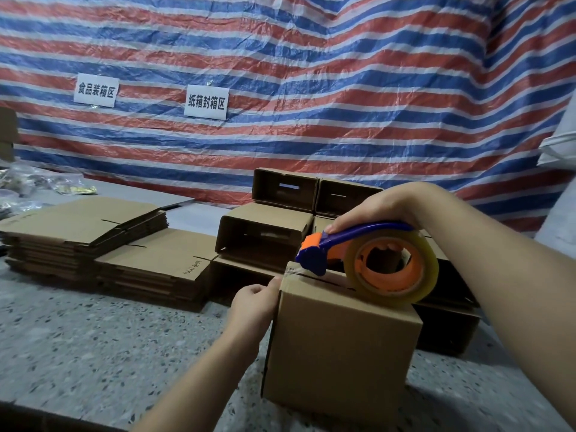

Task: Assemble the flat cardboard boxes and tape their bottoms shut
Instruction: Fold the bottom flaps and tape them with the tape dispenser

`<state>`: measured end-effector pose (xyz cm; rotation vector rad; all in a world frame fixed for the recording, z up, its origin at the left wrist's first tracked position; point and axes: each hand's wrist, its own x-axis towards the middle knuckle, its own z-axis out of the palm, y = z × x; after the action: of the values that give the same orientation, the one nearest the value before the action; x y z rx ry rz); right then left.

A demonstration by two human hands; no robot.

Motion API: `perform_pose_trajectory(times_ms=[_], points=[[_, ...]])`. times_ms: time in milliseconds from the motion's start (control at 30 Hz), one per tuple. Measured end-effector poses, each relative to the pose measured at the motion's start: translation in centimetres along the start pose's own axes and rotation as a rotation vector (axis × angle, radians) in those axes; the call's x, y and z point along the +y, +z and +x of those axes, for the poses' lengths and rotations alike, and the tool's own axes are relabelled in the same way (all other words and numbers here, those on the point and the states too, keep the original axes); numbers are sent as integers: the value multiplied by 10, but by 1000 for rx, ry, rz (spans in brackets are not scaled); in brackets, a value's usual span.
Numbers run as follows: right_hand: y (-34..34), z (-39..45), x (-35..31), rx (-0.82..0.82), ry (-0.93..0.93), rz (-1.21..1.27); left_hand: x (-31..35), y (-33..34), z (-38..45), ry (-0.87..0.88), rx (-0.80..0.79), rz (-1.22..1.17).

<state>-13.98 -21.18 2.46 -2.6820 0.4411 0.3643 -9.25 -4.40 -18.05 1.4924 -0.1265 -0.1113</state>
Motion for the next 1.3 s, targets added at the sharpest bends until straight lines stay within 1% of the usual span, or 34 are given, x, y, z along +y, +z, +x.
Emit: perform_pose_trajectory(times_ms=[100,167,233,300,367,400,433,500,533,567,633,800,967,1067,1167,1233,1300], points=[[0,1,2,-13,-2,9,2,3,0,-56,0,-71],[-1,1,4,-11,-7,18,0,1,-1,-125,1,-124],[0,0,5,-20,-14,25,-7,-2,-4,-142,26,-116],[0,1,5,-34,-21,19,-10,-7,-9,-39,122,-77],[-1,1,5,-38,-23,12,-2,-10,-18,127,177,-82],[-2,2,5,-37,-22,15,5,-10,-22,210,145,-53],[-2,3,6,-34,-16,22,13,-8,-27,266,55,0],[-2,4,6,-23,3,18,22,-1,-39,285,-156,150],[-2,5,6,-20,8,9,23,2,-44,292,-212,242],[-1,5,5,-19,8,5,24,3,-47,306,-231,325],[-1,5,5,-15,8,7,27,1,-48,328,-223,407],[-3,6,4,-21,34,-10,45,-6,-43,373,-272,654],[-12,3,-1,-25,136,-112,46,-6,-46,480,-206,834],[-25,-3,15,-28,200,-148,41,-6,-44,469,-197,821],[-35,-14,45,-16,256,-143,36,-3,-43,412,-213,725],[-32,-18,60,-26,299,-152,34,0,-40,387,-225,682],[-25,-15,65,-49,319,-180,37,-1,-40,365,-260,692]])
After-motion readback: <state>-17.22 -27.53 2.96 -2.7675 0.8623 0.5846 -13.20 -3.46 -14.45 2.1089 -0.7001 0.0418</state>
